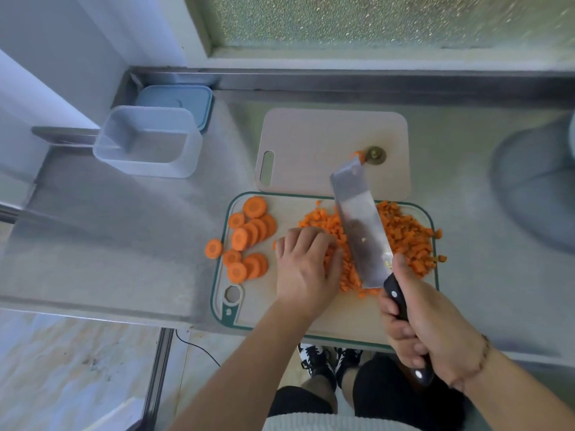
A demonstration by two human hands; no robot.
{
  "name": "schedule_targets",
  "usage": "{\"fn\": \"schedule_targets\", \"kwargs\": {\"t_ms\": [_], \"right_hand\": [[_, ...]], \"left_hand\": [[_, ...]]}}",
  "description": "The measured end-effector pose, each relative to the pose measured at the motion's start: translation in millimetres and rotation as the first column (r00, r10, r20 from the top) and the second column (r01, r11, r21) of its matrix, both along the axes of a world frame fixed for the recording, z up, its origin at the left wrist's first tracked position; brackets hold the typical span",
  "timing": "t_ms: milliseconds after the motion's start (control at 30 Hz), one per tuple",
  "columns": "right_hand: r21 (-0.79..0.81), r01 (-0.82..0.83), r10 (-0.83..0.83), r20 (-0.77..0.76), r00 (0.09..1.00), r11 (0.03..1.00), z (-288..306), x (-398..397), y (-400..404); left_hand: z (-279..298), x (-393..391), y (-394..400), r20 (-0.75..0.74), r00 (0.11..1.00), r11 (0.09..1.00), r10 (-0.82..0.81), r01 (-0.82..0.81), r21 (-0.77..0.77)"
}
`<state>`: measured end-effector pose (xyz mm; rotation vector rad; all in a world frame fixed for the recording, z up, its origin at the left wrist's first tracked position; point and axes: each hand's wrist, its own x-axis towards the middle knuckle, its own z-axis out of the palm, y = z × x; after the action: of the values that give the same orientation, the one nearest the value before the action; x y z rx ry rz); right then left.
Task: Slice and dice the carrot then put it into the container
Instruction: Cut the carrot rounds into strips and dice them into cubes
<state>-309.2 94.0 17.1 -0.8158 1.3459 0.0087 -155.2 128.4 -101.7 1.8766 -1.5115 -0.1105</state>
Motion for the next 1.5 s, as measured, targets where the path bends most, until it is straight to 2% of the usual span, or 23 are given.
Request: {"fn": "schedule_targets", "kwargs": {"t_ms": [67,133,200,267,333,400,500,600,700,767,833,900,967,1033,1100,1133,1200,1333,1500], "right_hand": [[-0.201,-0.152,0.142,-0.066,0.988,0.968,-5.4,-2.8,2.4],[-0.447,-0.422,0.337,-0.260,0.905,0.788,-11.2,-6.4,5.5],[-0.512,-0.621,0.403,-0.478,0.780,0.594,-18.0,-10.8,8.1],[-0.479,-0.739,0.403,-0.627,0.666,0.474,-20.1,-11.4,9.8],[-0.455,-0.810,0.400,-0.709,0.581,0.370,-22.9,-10.9,13.1],[-0.456,-0.850,0.358,-0.771,0.526,0.264,-26.3,-11.0,14.1],[-0.421,-0.893,0.292,-0.844,0.449,0.156,-29.3,-12.4,13.8],[-0.412,-0.907,0.236,-0.876,0.420,0.086,-27.6,-11.7,15.8],[-0.408,-0.903,0.265,-0.863,0.429,0.135,-25.6,-9.9,15.3],[-0.476,-0.871,0.238,-0.838,0.491,0.124,-23.6,-11.6,12.4],[-0.504,-0.857,0.231,-0.826,0.514,0.104,-26.9,-14.7,10.6],[-0.425,-0.892,0.312,-0.835,0.453,0.158,-28.4,-18.3,10.2],[-0.428,-0.895,0.259,-0.856,0.447,0.128,-27.6,-25.4,11.1],[-0.418,-0.902,0.245,-0.868,0.431,0.107,-26.9,-34.4,11.6],[-0.377,-0.914,0.250,-0.880,0.403,0.148,-23.2,-37.9,9.4],[-0.363,-0.918,0.257,-0.882,0.394,0.162,-22.3,-39.4,9.5],[-0.370,-0.906,0.273,-0.867,0.416,0.204,-20.7,-39.9,9.5],[-0.377,-0.882,0.308,-0.835,0.456,0.284,-19.1,-39.4,6.4],[-0.418,-0.840,0.308,-0.795,0.522,0.346,-17.5,-34.2,9.5]], "left_hand": [[5.1,2.6,2.5,-0.094,0.995,0.997,0.013,-0.019,-0.068],[15.9,7.7,8.7,-0.240,0.970,0.971,0.031,-0.087,-0.224],[31.0,16.6,17.0,-0.325,0.945,0.923,0.028,-0.149,-0.355],[45.1,26.1,21.1,-0.202,0.979,0.915,-0.024,-0.060,-0.399],[51.9,32.8,19.5,0.026,0.989,0.956,-0.145,0.147,-0.252],[52.4,34.7,13.5,0.149,0.956,0.966,-0.253,0.257,-0.006],[48.2,30.9,6.5,0.134,0.944,0.941,-0.302,0.272,0.204],[44.9,28.8,-5.1,0.056,0.958,0.931,-0.280,0.257,0.261],[40.0,30.1,-19.6,-0.001,0.961,0.929,-0.277,0.267,0.256],[40.9,29.8,-26.4,-0.057,0.953,0.918,-0.297,0.301,0.257],[47.2,36.1,-31.5,-0.086,0.949,0.924,-0.305,0.316,0.215],[50.0,56.3,-36.7,-0.075,0.969,0.958,-0.236,0.245,0.147],[48.7,93.6,-43.6,-0.049,0.998,0.990,-0.040,0.046,0.132],[46.6,131.2,-48.0,0.034,0.994,0.945,0.100,-0.106,0.310],[43.5,148.9,-48.6,0.103,0.993,0.834,0.054,-0.101,0.543],[41.6,151.5,-48.3,0.103,0.995,0.802,0.009,-0.068,0.593],[40.6,151.0,-47.6,0.102,0.994,0.817,-0.025,-0.039,0.575],[43.3,145.3,-46.6,0.270,0.963,0.821,-0.012,-0.145,0.552],[40.0,134.2,-49.5,0.200,0.980,0.778,0.012,-0.135,0.614]]}}
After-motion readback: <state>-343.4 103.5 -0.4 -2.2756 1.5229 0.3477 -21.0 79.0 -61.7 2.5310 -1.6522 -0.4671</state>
